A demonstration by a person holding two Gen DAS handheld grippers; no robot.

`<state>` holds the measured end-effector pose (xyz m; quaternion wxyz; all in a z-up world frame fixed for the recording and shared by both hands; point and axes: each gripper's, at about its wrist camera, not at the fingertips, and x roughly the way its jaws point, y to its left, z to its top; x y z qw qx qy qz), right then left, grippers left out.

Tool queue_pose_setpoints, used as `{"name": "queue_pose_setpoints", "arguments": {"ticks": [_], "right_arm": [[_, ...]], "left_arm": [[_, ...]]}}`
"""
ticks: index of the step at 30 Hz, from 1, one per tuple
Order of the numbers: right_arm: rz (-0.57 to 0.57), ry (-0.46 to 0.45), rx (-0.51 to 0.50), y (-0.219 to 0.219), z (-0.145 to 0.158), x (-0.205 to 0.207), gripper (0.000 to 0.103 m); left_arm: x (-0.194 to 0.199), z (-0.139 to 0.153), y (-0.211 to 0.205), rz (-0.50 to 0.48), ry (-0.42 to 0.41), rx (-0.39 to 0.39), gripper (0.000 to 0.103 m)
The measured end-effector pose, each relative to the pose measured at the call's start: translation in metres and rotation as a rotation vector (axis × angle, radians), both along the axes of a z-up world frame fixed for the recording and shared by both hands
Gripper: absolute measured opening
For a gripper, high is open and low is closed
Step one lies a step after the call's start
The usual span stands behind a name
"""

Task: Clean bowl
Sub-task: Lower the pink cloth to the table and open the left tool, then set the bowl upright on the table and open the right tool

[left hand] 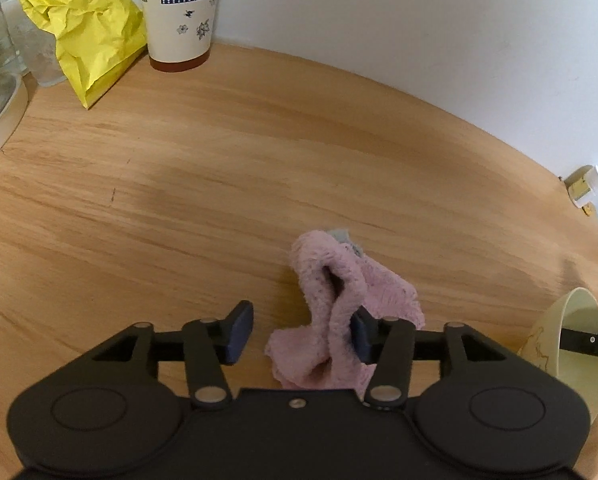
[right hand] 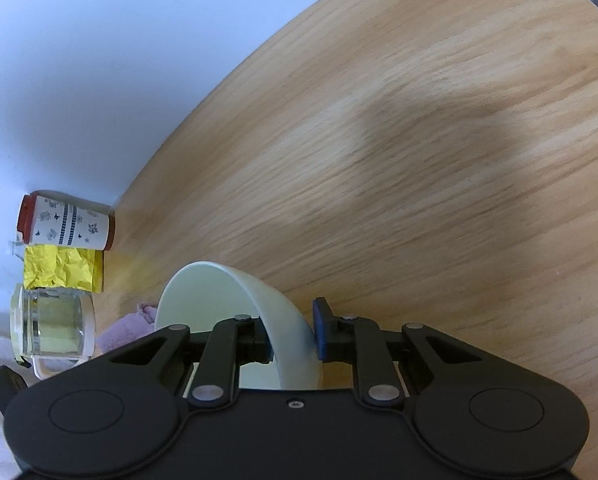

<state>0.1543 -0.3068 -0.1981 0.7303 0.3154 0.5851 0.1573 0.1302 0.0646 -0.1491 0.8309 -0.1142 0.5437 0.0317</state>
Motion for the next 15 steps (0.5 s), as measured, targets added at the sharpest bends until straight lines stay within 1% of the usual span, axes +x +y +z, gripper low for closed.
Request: {"name": "queue_pose_setpoints", "arguments": {"ticks": [1,3,4,5,7,9,10,11,13,14,15], "right_arm": [[0.0,-0.001,-0.001,-0.0023,0.0004,-0.0004,0.021],[-0.006,0.001,0.004,-0.0051,0.0007,-0.0007,0.023],[-0.012,0.006,0.012,-0.008,0.0003,-0.0002,0.024],[-0.01,0.006,0.013,-0.0085,0.0005,0.0,0.024],[-0.002,-0.004,0.006,-0.0078,0.003,-0.0008,0.025],[0.012,-0.007,-0.001,-0.0067,0.0045,-0.0005,0.025],[0.012,-0.01,-0.004,-0.0065,0.0054,-0.0006,0.026],[0.01,-0.012,-0.006,-0.0063,0.0063,-0.0007,0.028],[-0.007,-0.022,-0.001,-0.0072,0.0085,-0.0016,0.044],[-0.01,-0.022,0.001,-0.0075,0.0087,-0.0018,0.047],[-0.012,-0.021,0.004,-0.0076,0.0087,-0.0019,0.054]], "left_arm": [[0.0,0.0,-0.0007,-0.004,0.003,0.009,0.069],[-0.0002,0.0002,-0.0013,-0.007,0.011,0.02,0.076],[-0.0003,0.0003,-0.0016,-0.008,0.015,0.025,0.084],[-0.0005,0.0002,-0.0017,-0.006,0.021,0.033,0.088],[-0.0012,0.0,-0.0015,-0.002,0.033,0.041,0.089],[-0.0019,-0.0009,-0.0006,-0.003,0.042,0.031,0.094],[-0.002,-0.0013,-0.0003,-0.003,0.048,0.032,0.1],[-0.003,-0.0008,-0.0001,-0.004,0.047,0.036,0.1],[-0.0034,0.0002,0.0006,-0.009,0.047,0.033,0.1],[-0.0037,0.0007,0.0008,-0.011,0.05,0.033,0.102],[-0.0039,0.0012,0.0009,-0.012,0.053,0.032,0.102]]}}
